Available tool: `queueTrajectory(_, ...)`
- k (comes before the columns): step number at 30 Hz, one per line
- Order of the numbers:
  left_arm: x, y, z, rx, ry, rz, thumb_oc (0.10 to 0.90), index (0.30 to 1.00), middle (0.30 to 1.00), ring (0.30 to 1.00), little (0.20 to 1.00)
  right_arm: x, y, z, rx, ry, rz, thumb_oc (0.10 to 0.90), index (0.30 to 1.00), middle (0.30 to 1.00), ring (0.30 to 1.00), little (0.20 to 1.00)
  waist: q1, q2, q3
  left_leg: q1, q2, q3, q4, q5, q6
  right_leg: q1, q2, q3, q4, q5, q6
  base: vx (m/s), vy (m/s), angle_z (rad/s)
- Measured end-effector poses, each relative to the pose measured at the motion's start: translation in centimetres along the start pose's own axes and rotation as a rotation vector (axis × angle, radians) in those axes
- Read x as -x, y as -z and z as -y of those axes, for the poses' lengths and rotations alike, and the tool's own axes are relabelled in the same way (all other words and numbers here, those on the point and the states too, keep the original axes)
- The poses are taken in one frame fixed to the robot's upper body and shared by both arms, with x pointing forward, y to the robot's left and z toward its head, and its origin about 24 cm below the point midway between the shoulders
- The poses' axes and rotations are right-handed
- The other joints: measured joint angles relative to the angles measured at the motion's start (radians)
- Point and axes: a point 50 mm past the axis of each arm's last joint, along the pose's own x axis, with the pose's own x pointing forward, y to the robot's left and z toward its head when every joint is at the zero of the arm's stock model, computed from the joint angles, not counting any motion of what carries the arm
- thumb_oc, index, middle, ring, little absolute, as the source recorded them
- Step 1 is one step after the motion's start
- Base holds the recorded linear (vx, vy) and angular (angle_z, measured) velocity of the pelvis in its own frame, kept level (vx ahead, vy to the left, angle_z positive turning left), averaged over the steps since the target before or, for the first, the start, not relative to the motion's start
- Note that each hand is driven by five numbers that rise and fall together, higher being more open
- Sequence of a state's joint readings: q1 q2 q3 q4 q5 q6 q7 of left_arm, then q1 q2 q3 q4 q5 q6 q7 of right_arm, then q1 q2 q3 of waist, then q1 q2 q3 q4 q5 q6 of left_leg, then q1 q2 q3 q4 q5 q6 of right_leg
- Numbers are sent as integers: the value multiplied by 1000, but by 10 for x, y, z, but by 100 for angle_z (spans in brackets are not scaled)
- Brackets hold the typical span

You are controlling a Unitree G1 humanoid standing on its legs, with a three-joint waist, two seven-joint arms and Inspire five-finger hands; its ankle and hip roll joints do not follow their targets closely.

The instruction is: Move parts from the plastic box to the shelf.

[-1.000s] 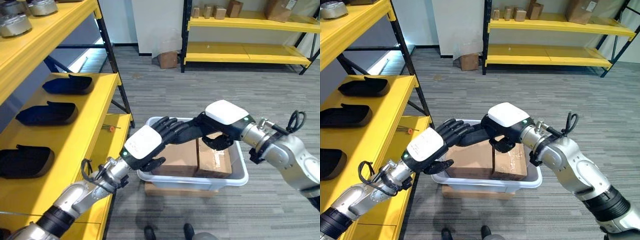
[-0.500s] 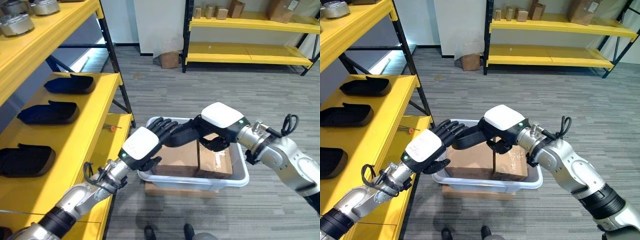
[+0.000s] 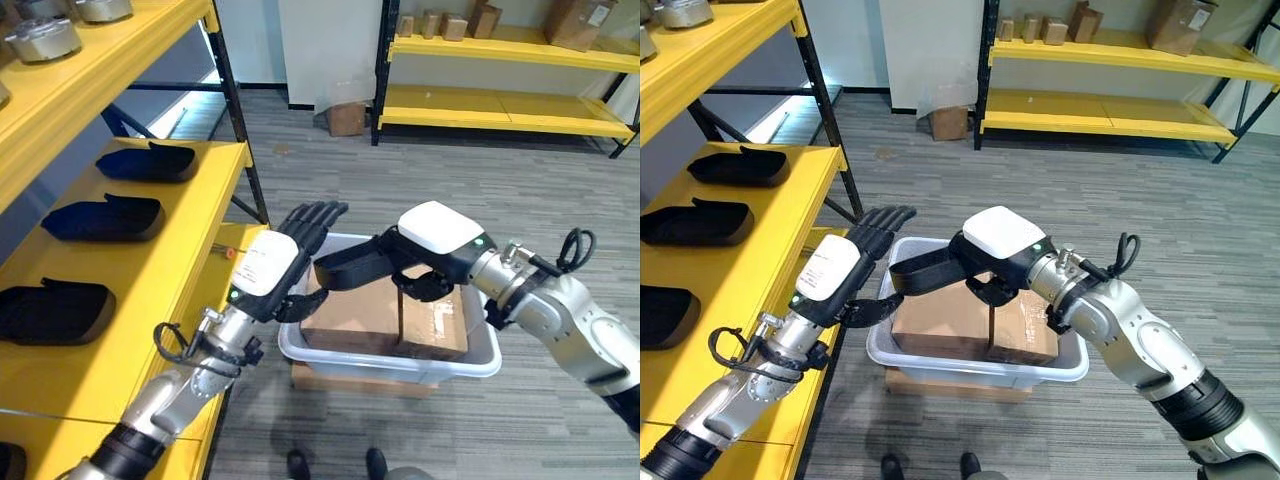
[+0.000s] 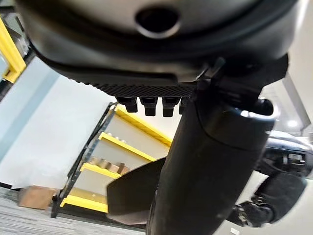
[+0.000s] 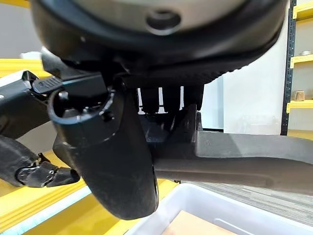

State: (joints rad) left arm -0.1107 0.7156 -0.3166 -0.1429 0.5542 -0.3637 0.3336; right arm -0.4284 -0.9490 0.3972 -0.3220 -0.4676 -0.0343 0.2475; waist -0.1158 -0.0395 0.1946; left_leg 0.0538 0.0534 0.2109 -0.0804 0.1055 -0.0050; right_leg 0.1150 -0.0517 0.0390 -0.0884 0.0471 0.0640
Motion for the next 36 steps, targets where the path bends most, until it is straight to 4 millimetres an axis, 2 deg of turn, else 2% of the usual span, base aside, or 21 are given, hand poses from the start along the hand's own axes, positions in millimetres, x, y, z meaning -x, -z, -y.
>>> queueTrajectory(7,8,-5,-6,-5,10,0,900,1000,1000,1000,1000,9,-11,1,-11,43,39,400,300,300,300,300,13,-2,1,-2,-1,-4,0,-4,-1,0,-1,-5,-5,-5,0,2,-1,1)
queueTrajectory(17,5,-4,-7,-17,36,2,900,1000,1000,1000,1000,9,-9,0,-15,73,29,400,300,300,300,300,13,-2,1,-3,-3,-15,0,-5,-1,4,-2,-16,-4,-9,2,7,-2,2)
queueTrajectory(29,6,-4,-8,-19,39,2,900,1000,1000,1000,1000,10,-15,0,-6,91,99,400,300,300,300,300,12,-2,1,-3,-3,-16,0,-5,-1,4,-2,-16,-5,-9,2,0,0,0)
queueTrajectory(36,6,-2,-10,-42,56,7,900,1000,1000,1000,1000,7,-14,-9,-72,71,106,400,300,300,300,300,15,-2,1,-2,-3,-20,0,-4,-1,7,-2,-20,-4,-9,2,0,0,0)
